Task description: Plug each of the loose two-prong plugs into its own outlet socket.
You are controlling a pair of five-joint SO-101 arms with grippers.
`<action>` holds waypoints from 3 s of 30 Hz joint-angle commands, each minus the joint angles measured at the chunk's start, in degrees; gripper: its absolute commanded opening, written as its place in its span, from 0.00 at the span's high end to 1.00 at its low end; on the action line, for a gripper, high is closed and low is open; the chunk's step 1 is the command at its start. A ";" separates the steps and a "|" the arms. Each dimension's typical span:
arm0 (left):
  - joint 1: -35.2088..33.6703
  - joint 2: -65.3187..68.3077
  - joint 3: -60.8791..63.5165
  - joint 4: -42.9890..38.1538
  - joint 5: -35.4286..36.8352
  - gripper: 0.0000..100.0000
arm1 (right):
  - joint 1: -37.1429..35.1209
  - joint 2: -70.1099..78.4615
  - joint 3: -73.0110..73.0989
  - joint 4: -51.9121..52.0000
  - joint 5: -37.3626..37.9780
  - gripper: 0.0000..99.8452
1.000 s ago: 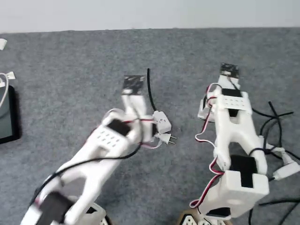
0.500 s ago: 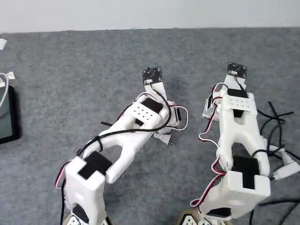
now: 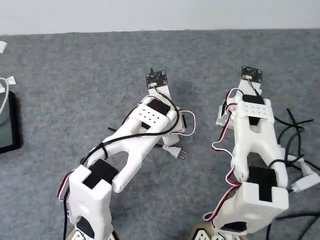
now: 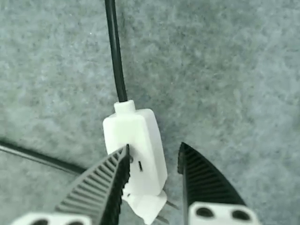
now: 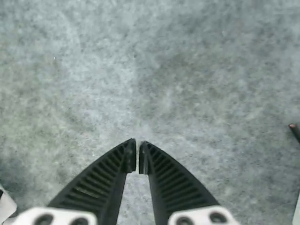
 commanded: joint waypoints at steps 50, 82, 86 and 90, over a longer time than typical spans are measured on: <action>-20.66 -22.15 10.95 5.89 -41.41 0.80 | -2.07 1.01 -2.46 -0.31 3.34 0.99; -18.90 -10.90 15.78 -7.12 -51.34 0.99 | -2.33 1.10 -2.46 -0.31 3.43 0.99; -21.71 -10.90 15.87 -6.59 -51.43 0.99 | -2.33 1.10 -2.46 -0.31 3.43 0.99; -22.15 -10.90 15.87 -6.95 -51.43 0.99 | -2.33 1.19 -2.46 -0.40 3.43 0.99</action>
